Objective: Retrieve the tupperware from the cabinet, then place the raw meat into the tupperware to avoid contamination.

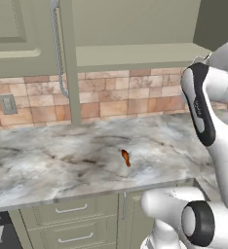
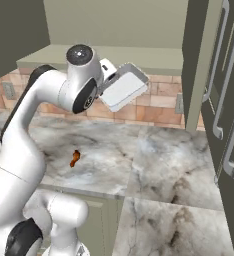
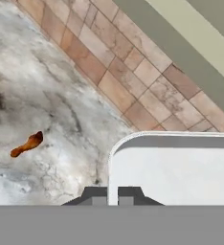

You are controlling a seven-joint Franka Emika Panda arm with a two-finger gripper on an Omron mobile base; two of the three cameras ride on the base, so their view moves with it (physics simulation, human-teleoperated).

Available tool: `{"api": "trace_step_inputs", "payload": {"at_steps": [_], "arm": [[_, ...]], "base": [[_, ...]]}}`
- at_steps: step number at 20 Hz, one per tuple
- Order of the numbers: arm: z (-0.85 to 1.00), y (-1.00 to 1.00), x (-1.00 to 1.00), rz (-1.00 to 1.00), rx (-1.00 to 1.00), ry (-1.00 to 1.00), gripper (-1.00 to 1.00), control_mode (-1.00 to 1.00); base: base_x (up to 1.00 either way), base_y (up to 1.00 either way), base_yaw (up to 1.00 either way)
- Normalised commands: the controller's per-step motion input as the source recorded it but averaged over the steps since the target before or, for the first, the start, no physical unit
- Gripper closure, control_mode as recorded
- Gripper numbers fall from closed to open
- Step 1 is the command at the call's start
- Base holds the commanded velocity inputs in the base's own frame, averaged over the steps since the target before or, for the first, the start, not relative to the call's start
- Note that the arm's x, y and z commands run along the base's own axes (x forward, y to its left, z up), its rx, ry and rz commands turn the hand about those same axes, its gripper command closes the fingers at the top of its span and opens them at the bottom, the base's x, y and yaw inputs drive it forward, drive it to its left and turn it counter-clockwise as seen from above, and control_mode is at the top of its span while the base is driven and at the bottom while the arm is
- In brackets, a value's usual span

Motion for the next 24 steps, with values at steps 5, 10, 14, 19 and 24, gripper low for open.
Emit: {"api": "trace_step_inputs", "payload": {"at_steps": [5,10,14,19,24], "arm": [[-1.0,0.51,-0.69,0.11,-0.08,-0.01,1.0,-1.0],[-0.83,0.24,-0.09,0.09,0.0,0.04,1.0,-1.0],[-0.32,0.01,0.1,0.06,0.03,0.01,1.0,-1.0],[-0.19,0.23,0.24,0.01,0.0,0.02,1.0,-1.0],[-0.27,0.57,0.43,0.01,0.0,0.08,1.0,-1.0]], "base": [[0.0,0.0,0.0],[0.0,0.0,0.0],[0.0,0.0,0.0],[0.0,0.0,0.0],[0.0,0.0,0.0]]}}
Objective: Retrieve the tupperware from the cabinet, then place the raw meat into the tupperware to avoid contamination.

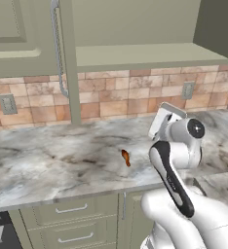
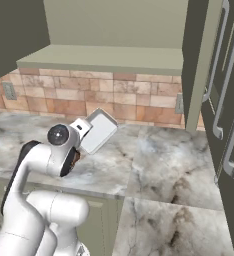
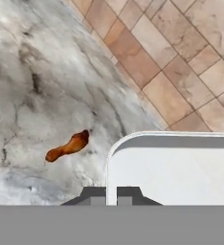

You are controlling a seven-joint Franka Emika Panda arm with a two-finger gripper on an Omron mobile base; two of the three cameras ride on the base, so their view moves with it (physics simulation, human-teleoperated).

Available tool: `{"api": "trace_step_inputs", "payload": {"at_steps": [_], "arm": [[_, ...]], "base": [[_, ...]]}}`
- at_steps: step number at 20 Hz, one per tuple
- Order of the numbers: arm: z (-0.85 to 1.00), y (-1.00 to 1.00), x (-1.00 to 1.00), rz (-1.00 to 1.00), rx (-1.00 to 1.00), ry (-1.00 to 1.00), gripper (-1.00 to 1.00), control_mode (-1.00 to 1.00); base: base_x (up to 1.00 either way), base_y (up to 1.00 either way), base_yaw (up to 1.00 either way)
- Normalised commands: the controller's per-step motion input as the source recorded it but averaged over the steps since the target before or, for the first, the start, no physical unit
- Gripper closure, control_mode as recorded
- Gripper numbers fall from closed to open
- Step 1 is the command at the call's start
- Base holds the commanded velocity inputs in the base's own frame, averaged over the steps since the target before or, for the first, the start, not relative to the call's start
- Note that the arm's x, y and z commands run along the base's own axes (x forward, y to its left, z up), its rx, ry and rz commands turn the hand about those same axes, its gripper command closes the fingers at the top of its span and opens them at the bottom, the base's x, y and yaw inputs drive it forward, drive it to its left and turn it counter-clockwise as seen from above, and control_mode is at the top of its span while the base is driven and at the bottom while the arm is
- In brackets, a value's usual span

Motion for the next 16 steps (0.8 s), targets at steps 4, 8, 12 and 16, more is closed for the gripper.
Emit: {"api": "trace_step_inputs", "payload": {"at_steps": [4,8,12,16], "arm": [[-0.21,0.49,0.49,0.0,0.01,0.09,1.0,-1.0],[-0.21,0.59,0.47,0.0,0.0,0.08,1.0,-1.0],[-0.24,0.65,0.43,0.0,0.0,0.08,1.0,-1.0],[-0.26,0.54,0.41,0.0,0.01,0.1,1.0,-1.0]], "base": [[0.0,0.0,0.0],[0.0,0.0,0.0],[0.0,0.0,0.0],[0.0,0.0,0.0]]}}
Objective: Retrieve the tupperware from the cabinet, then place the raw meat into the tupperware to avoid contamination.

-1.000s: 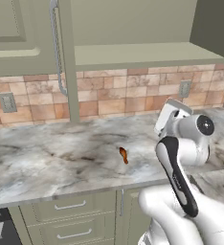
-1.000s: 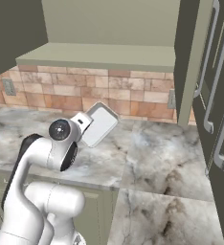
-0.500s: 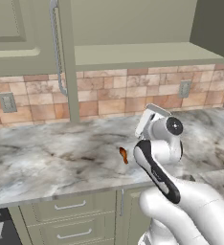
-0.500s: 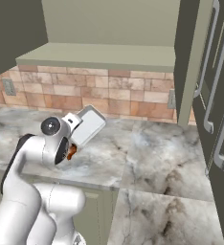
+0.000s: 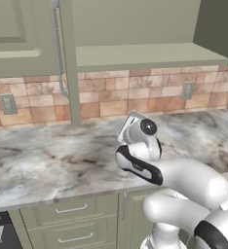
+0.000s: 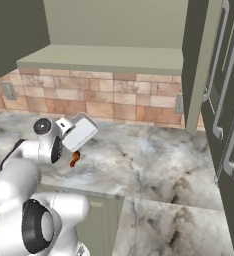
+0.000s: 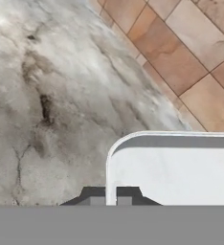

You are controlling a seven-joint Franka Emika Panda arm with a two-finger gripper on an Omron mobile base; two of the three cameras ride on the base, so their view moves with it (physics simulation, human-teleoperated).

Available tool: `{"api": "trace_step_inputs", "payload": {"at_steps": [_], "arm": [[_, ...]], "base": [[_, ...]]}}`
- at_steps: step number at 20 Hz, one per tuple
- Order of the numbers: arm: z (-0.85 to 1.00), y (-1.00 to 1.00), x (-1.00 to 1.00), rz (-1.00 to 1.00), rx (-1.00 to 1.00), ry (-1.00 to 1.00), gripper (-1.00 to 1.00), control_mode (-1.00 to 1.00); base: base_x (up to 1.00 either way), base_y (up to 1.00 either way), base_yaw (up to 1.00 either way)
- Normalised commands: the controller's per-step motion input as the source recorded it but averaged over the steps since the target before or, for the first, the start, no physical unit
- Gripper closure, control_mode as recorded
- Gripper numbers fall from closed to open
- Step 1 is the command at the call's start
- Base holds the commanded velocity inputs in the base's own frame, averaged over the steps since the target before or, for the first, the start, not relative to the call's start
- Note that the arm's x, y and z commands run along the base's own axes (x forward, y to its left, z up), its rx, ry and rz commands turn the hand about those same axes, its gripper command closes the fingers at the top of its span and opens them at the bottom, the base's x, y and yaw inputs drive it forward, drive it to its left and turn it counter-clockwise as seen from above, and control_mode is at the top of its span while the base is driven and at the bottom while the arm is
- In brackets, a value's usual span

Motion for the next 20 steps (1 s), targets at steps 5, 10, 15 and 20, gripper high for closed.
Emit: {"api": "trace_step_inputs", "payload": {"at_steps": [5,10,15,20], "arm": [[-0.14,0.11,0.14,0.02,0.03,0.07,1.0,-1.0],[0.0,0.0,0.02,0.0,0.0,0.0,1.0,-1.0],[-0.03,-0.01,0.28,0.0,-0.01,0.06,1.0,-1.0],[-0.1,-0.24,0.27,0.0,0.0,0.12,1.0,-1.0]], "base": [[0.0,0.0,0.0],[0.0,0.0,0.0],[0.0,0.0,0.0],[0.0,0.0,0.0]]}}
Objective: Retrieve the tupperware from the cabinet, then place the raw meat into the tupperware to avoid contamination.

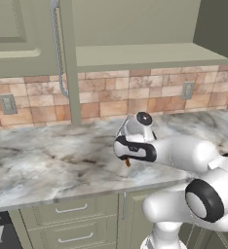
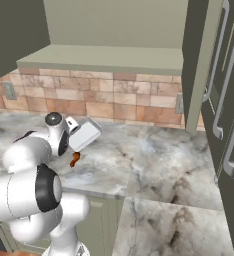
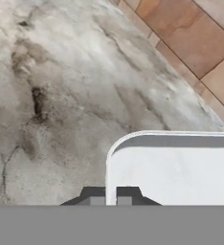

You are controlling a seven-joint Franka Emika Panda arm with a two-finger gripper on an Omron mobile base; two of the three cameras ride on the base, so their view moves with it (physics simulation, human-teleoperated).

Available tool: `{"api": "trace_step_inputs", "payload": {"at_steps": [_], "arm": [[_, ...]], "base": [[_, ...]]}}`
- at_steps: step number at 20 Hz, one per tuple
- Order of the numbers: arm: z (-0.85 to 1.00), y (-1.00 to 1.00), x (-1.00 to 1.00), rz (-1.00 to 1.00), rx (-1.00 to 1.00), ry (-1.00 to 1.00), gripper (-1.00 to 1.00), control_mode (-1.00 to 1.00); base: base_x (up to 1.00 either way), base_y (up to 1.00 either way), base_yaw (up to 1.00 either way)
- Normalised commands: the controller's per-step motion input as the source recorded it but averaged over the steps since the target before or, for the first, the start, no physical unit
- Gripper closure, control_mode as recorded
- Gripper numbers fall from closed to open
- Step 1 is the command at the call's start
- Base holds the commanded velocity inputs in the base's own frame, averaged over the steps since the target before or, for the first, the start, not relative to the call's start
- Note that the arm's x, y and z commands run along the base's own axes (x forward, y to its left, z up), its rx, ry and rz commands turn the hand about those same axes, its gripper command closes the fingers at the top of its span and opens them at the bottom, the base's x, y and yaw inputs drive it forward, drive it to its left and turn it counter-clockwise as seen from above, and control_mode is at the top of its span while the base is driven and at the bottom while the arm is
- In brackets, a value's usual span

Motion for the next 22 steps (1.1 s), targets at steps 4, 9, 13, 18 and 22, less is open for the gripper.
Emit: {"api": "trace_step_inputs", "payload": {"at_steps": [4,9,13,18,22], "arm": [[-0.17,-0.33,0.22,0.0,0.0,0.1,1.0,-1.0],[-0.21,-0.36,0.23,0.0,0.0,0.08,1.0,-1.0],[-0.29,-0.39,0.2,0.0,0.0,0.04,1.0,-1.0],[-0.33,-0.37,0.18,0.0,0.0,0.03,1.0,-1.0],[-0.35,-0.3,0.16,0.0,0.0,0.01,1.0,-1.0]], "base": [[0.0,0.0,0.0],[0.0,0.0,0.0],[0.0,0.0,0.0],[0.0,0.0,0.0],[0.0,0.0,0.0]]}}
